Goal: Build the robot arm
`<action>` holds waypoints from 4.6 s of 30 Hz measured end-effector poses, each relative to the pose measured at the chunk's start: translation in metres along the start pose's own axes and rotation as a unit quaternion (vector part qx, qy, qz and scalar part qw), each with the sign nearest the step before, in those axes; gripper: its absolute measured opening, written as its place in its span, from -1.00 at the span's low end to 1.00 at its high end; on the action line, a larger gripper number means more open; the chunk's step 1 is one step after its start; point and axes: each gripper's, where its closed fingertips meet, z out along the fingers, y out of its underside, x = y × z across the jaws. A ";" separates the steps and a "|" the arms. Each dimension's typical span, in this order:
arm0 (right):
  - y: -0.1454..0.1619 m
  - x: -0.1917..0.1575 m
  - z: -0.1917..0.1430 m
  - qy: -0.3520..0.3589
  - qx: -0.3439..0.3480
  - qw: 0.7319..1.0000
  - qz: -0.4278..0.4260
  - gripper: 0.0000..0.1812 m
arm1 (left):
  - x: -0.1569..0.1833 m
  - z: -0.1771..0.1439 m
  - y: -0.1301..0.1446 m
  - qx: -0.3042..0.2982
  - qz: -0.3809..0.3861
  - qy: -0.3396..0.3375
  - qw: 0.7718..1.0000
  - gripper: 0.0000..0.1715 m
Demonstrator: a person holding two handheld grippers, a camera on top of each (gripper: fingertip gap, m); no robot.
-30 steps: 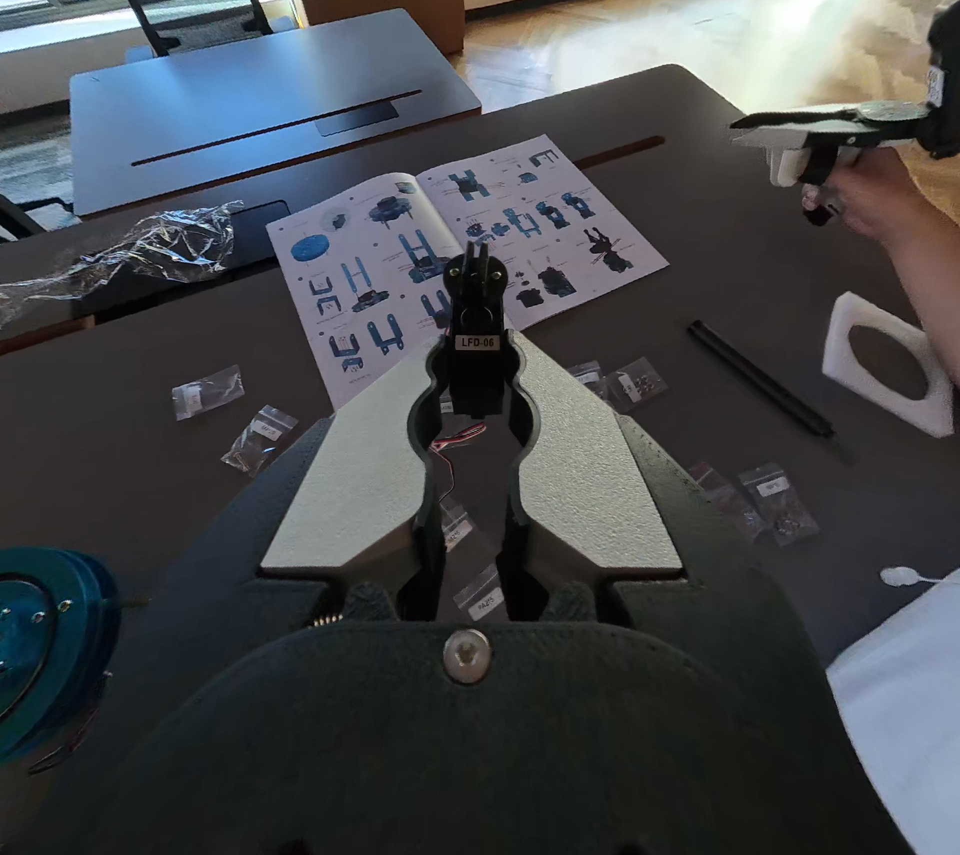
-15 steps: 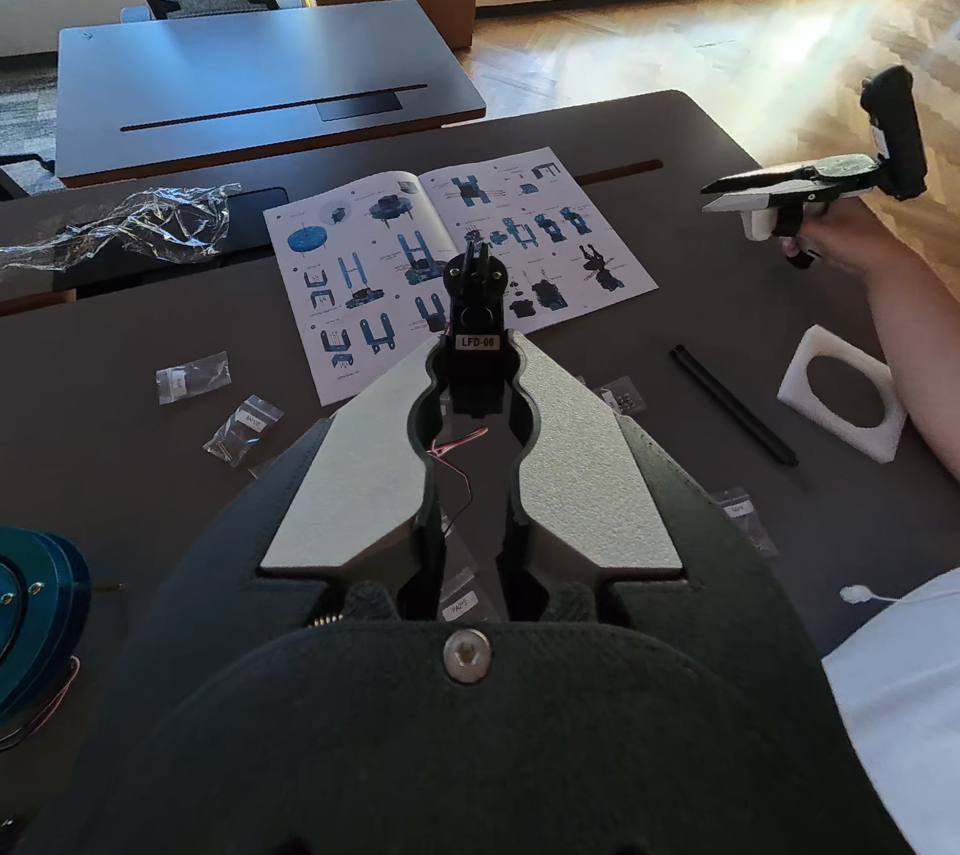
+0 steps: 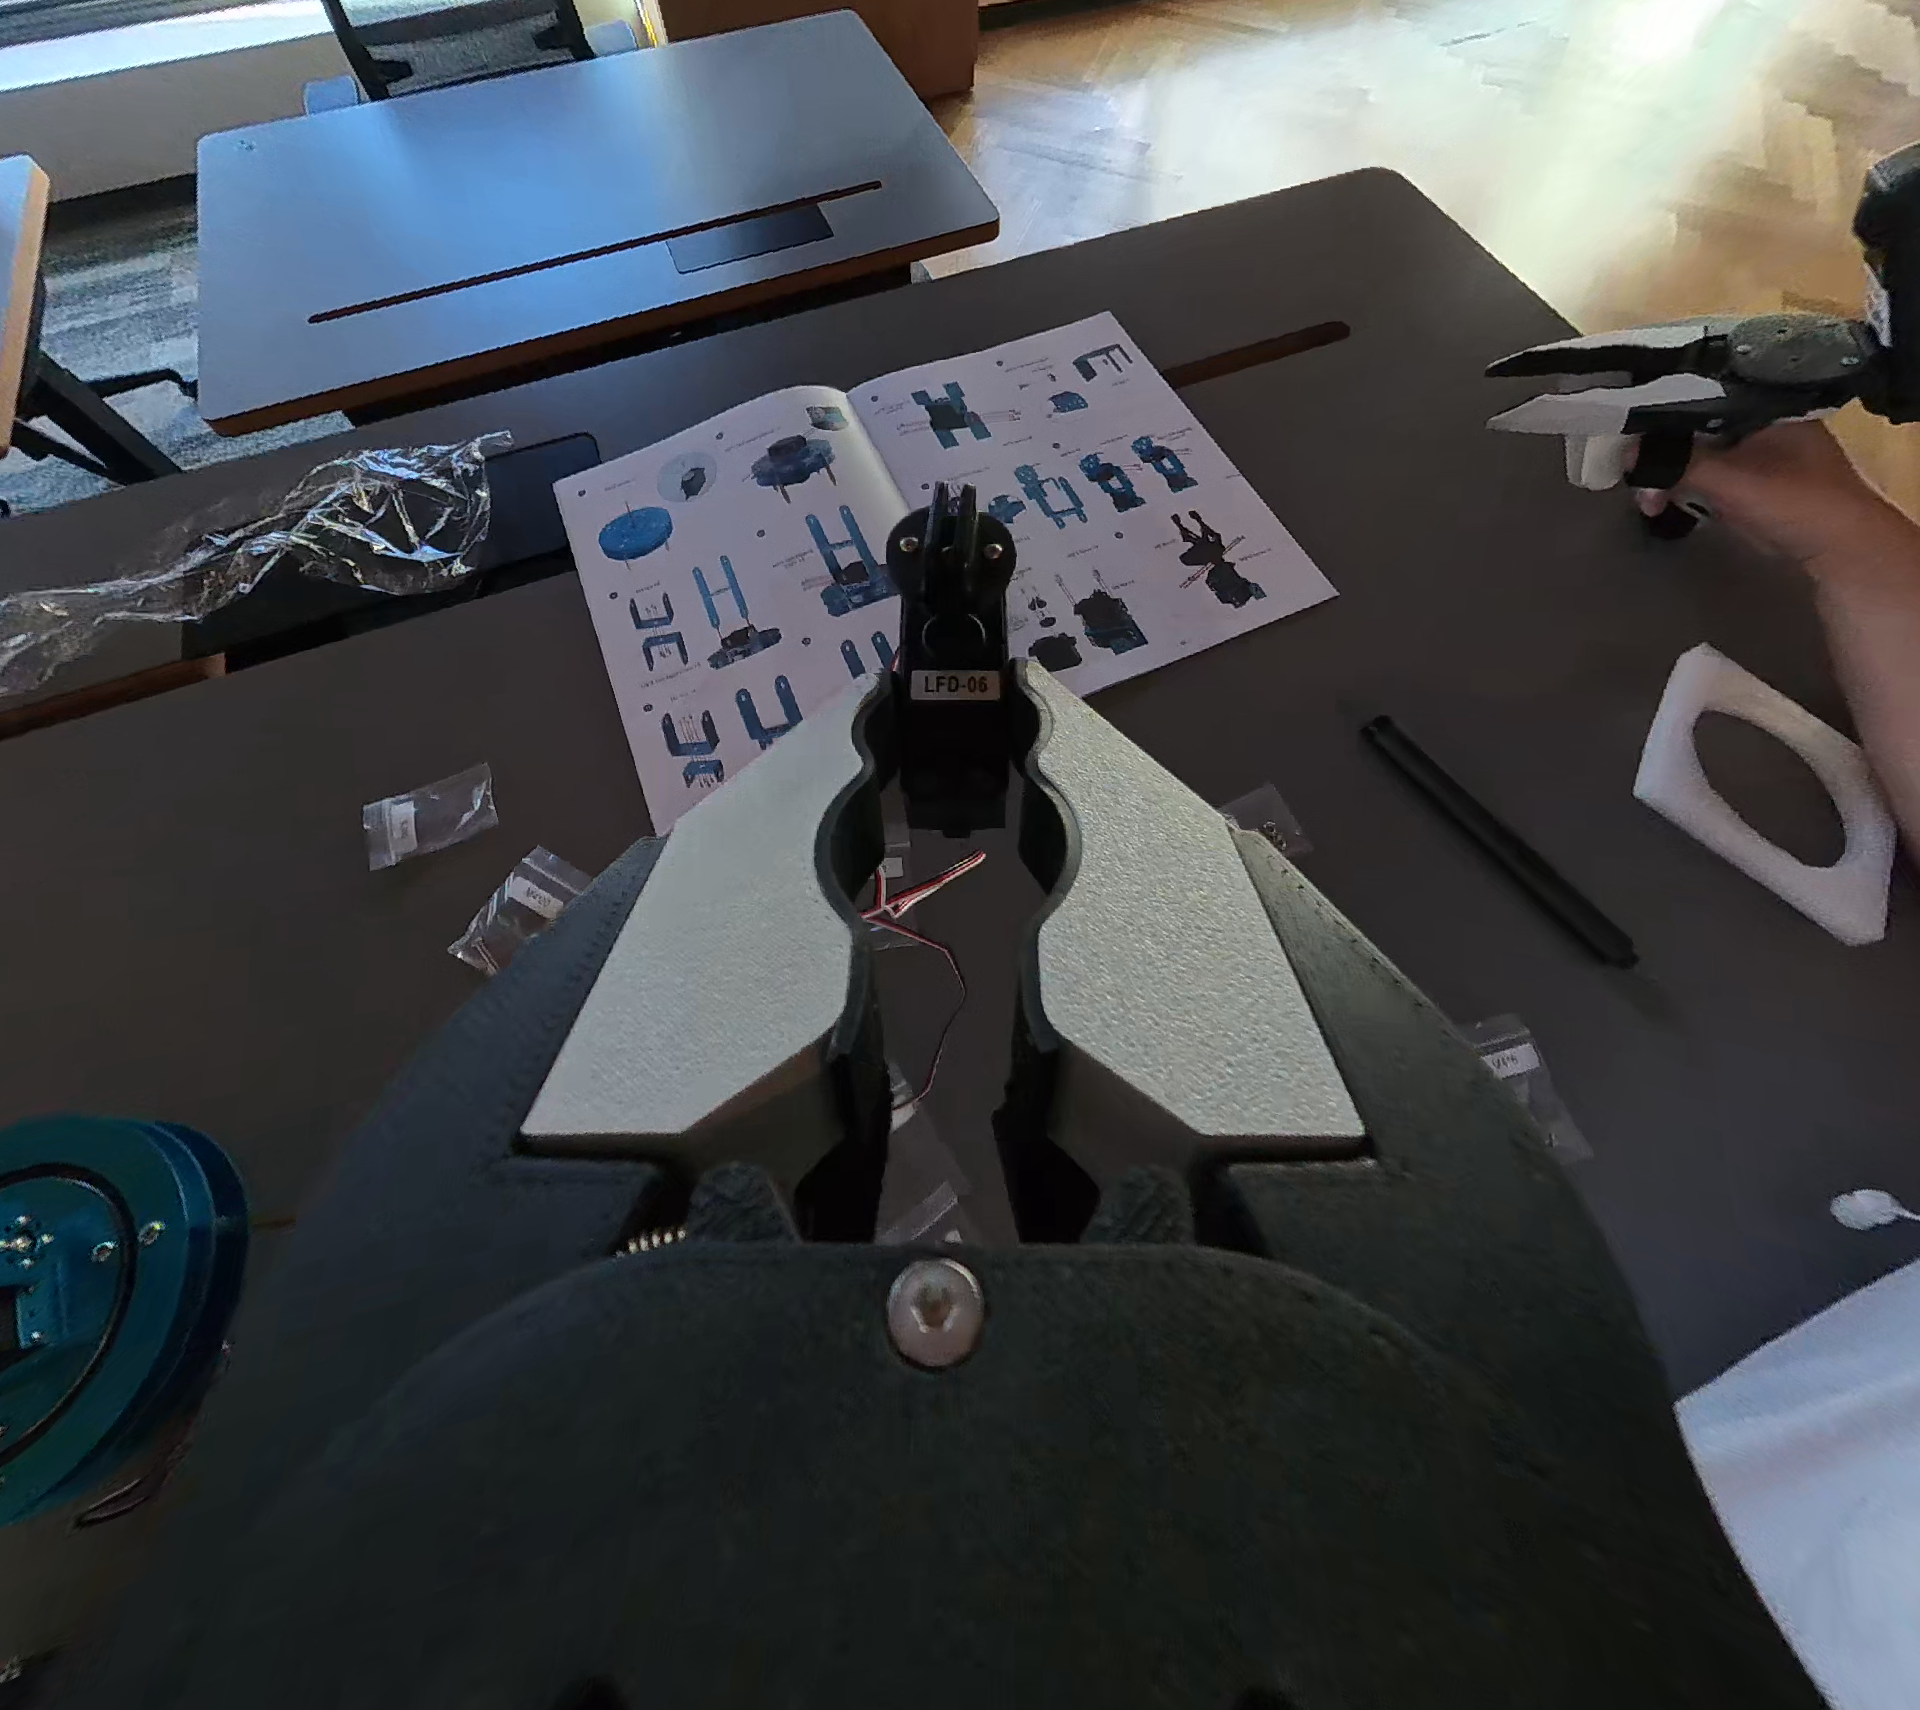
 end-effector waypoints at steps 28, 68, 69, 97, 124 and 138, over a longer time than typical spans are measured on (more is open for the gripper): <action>-0.027 0.004 -0.015 -0.063 0.108 0.990 0.058 -0.31 | -0.022 -0.021 0.005 0.000 0.004 -0.026 1.000 -0.77; -0.030 0.007 -0.012 -0.121 0.112 0.979 0.124 -0.74 | -0.059 -0.079 -0.016 0.033 0.026 -0.059 0.997 -0.77; -0.030 0.007 -0.012 -0.121 0.112 0.979 0.124 -0.74 | -0.059 -0.081 -0.017 0.034 0.028 -0.060 0.997 -0.77; -0.029 0.007 -0.011 -0.129 0.109 0.976 0.141 -0.74 | -0.199 -0.179 -0.086 0.032 -0.032 -0.103 0.994 -0.77; -0.028 0.008 -0.011 -0.137 0.111 0.972 0.153 -0.74 | -0.205 -0.135 -0.076 0.001 -0.046 -0.081 0.996 -0.77; -0.031 0.008 -0.014 -0.152 0.119 0.967 0.166 -0.73 | -0.214 -0.144 -0.069 0.001 -0.054 -0.050 0.997 -0.77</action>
